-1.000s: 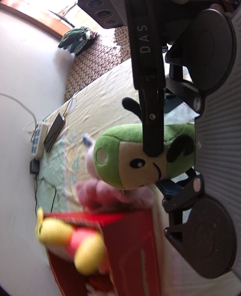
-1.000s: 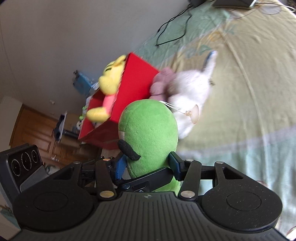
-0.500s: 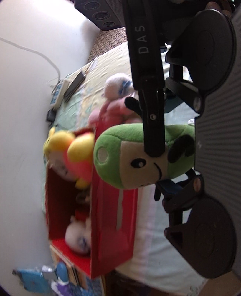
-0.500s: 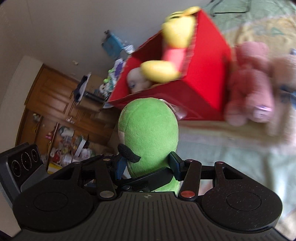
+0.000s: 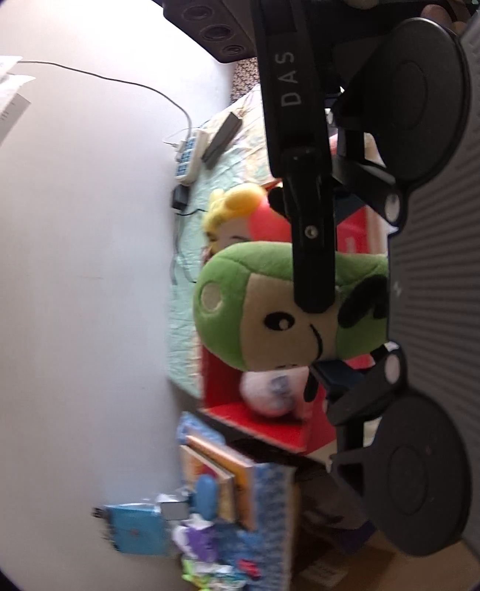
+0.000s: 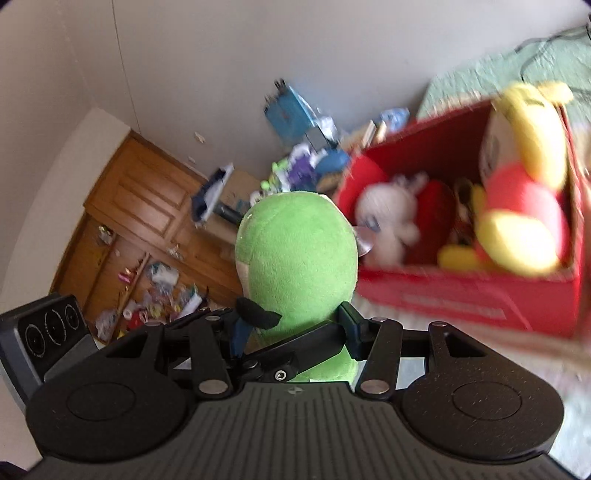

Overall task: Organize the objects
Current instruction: 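Lift the green plush with the right gripper and carry it to the red box, then lower the green plush into the red box and open the right gripper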

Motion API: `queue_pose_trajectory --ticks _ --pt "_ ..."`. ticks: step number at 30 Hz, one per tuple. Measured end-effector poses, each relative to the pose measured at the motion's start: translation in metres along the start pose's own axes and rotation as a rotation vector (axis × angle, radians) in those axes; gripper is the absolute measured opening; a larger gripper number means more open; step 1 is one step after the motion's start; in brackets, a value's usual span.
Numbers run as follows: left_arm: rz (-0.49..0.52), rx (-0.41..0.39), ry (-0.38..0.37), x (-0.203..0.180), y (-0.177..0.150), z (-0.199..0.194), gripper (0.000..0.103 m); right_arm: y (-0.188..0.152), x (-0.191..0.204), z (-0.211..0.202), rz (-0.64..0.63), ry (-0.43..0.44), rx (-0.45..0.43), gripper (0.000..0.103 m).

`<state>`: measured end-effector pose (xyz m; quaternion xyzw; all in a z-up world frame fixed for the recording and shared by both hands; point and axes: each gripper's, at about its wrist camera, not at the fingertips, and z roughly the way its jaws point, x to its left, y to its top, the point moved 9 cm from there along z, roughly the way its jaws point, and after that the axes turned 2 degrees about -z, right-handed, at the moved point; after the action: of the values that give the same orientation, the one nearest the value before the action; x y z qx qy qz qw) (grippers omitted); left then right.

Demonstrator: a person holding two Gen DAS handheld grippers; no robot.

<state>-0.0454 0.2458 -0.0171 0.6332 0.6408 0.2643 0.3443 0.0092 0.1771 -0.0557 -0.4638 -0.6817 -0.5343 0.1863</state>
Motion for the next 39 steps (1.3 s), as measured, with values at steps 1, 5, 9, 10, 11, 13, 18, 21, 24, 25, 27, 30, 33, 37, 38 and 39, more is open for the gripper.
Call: queue_pose_trajectory --ticks 1,5,9,10,11,13,18,21,24,25,27,30,33,37,38,39 --pt "0.008 -0.012 -0.006 0.002 0.006 0.0 0.077 0.006 0.002 0.002 -0.007 -0.004 -0.017 0.053" --pt "0.031 -0.042 -0.043 0.014 0.027 0.007 0.077 0.025 0.004 0.006 -0.029 -0.037 -0.082 0.053" --pt "0.066 -0.048 -0.073 0.016 0.042 0.025 0.077 0.039 -0.005 0.009 -0.016 -0.07 -0.14 0.053" --pt "0.071 -0.045 -0.082 0.017 0.045 0.031 0.077 0.042 -0.008 0.01 -0.011 -0.082 -0.153 0.053" --pt "0.075 -0.041 -0.091 0.017 0.047 0.037 0.077 0.045 -0.012 0.009 -0.007 -0.094 -0.165 0.053" --pt "0.082 -0.031 -0.106 0.017 0.05 0.048 0.077 0.05 -0.02 0.011 0.007 -0.117 -0.18 0.053" --pt "0.067 0.019 -0.16 0.022 0.051 0.082 0.078 0.058 -0.044 0.018 0.046 -0.196 -0.189 0.053" --pt "0.05 0.059 -0.177 0.024 0.047 0.101 0.078 0.059 -0.058 0.024 0.088 -0.234 -0.175 0.053" --pt "0.018 0.109 -0.197 0.029 0.04 0.119 0.077 0.058 -0.069 0.03 0.113 -0.29 -0.146 0.053" --pt "0.01 0.125 -0.202 0.03 0.038 0.124 0.077 0.058 -0.073 0.032 0.116 -0.308 -0.136 0.053" --pt "-0.002 0.156 -0.205 0.032 0.034 0.135 0.077 0.056 -0.078 0.036 0.123 -0.344 -0.115 0.052" --pt "-0.017 0.184 -0.198 0.034 0.029 0.144 0.077 0.054 -0.087 0.041 0.137 -0.374 -0.091 0.052" --pt "-0.026 0.21 -0.183 0.038 0.024 0.154 0.076 0.051 -0.092 0.046 0.126 -0.413 -0.067 0.051" --pt "-0.012 0.227 -0.154 0.039 0.019 0.157 0.075 0.049 -0.096 0.057 0.101 -0.458 -0.038 0.051" --pt "-0.012 0.232 -0.149 0.04 0.018 0.159 0.075 0.049 -0.099 0.06 0.098 -0.466 -0.031 0.051" --pt "-0.012 0.237 -0.144 0.041 0.017 0.159 0.076 0.049 -0.101 0.061 0.096 -0.473 -0.024 0.051"
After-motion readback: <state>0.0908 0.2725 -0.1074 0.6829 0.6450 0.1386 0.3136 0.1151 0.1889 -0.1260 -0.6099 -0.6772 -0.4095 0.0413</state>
